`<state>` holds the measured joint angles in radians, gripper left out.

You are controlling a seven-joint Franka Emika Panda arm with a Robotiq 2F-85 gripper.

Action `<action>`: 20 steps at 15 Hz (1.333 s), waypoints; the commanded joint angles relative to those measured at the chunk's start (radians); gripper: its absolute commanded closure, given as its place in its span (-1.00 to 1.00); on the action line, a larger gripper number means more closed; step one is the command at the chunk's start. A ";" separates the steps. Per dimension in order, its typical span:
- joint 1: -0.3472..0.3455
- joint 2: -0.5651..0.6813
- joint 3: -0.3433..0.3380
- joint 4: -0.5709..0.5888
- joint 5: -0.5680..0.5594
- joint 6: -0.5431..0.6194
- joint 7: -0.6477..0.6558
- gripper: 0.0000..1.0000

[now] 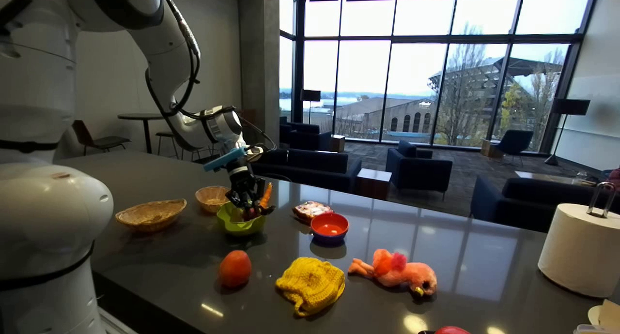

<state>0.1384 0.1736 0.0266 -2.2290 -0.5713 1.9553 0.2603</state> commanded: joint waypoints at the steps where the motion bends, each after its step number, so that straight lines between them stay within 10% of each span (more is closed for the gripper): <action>1: 0.011 -0.044 0.022 -0.050 -0.029 -0.017 0.025 0.87; 20: 0.083 0.008 0.096 -0.024 -0.028 -0.143 0.072 0.87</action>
<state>0.2093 0.1806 0.1069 -2.2559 -0.5737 1.8467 0.3059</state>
